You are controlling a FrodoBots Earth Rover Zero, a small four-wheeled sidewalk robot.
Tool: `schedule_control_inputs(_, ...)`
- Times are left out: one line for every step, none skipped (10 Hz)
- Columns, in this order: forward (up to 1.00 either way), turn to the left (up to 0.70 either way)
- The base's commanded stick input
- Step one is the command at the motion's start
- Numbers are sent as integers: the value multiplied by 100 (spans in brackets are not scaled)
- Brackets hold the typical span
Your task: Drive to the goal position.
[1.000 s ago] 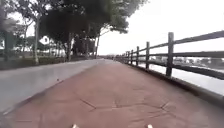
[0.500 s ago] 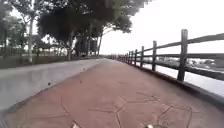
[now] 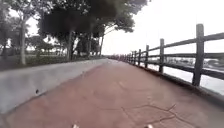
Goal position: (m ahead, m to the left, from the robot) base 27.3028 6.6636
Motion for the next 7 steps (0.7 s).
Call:
schedule_control_inputs(100,-40)
schedule_control_inputs(100,-40)
schedule_control_inputs(100,-16)
schedule_control_inputs(100,0)
schedule_control_inputs(100,0)
schedule_control_inputs(100,0)
schedule_control_inputs(100,0)
